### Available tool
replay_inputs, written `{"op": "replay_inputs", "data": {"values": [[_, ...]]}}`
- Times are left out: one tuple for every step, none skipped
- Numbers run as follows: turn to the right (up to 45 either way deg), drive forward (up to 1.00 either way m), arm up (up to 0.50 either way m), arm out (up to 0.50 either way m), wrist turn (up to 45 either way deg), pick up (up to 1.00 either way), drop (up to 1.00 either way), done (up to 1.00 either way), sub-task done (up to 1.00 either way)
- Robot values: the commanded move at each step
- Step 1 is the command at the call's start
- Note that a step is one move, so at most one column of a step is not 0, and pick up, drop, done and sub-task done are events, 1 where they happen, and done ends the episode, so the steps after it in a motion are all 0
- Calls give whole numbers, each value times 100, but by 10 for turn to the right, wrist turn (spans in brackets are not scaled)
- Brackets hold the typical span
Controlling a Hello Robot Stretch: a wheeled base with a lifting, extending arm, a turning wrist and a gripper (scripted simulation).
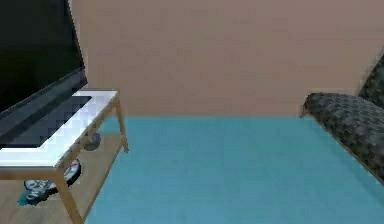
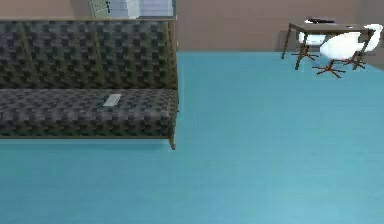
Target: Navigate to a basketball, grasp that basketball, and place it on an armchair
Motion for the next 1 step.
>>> {"op": "replay_inputs", "data": {"values": [[450,0,0,0,0,0,0,0,0]]}}
